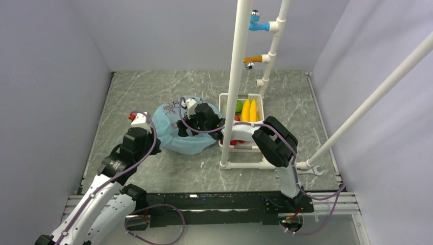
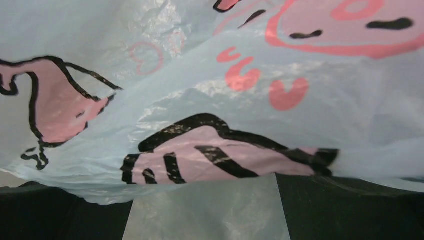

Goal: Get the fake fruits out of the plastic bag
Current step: Take out the fake fruit from the plastic bag.

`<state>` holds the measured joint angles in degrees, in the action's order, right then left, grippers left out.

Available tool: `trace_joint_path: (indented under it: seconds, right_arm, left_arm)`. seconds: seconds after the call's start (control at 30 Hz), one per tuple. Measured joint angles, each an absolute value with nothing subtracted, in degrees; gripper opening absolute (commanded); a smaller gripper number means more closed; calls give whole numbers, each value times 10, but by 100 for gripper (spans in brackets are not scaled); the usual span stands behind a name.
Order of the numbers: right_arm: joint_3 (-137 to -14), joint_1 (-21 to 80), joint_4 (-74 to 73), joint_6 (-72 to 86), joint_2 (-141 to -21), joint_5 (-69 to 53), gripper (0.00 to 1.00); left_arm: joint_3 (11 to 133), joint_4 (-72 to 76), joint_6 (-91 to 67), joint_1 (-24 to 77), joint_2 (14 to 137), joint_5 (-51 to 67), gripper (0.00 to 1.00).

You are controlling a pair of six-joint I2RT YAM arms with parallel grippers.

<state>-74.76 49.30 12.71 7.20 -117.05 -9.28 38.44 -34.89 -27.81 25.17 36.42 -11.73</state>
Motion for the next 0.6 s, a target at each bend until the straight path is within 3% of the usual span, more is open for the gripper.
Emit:
trace_joint_path:
  seconds: [0.4, 0.5, 0.6]
  right_arm:
    - [-698, 540, 165, -44, -1159, -36, 100]
    - [-702, 535, 163, -34, -1159, -50, 100]
    - [-715, 514, 166, 9, -1159, -85, 100]
  left_arm:
    - [341, -384, -350, 252, 351, -154, 0]
    - [341, -389, -357, 252, 362, -155, 17]
    - [342, -390, -356, 252, 375, -153, 48]
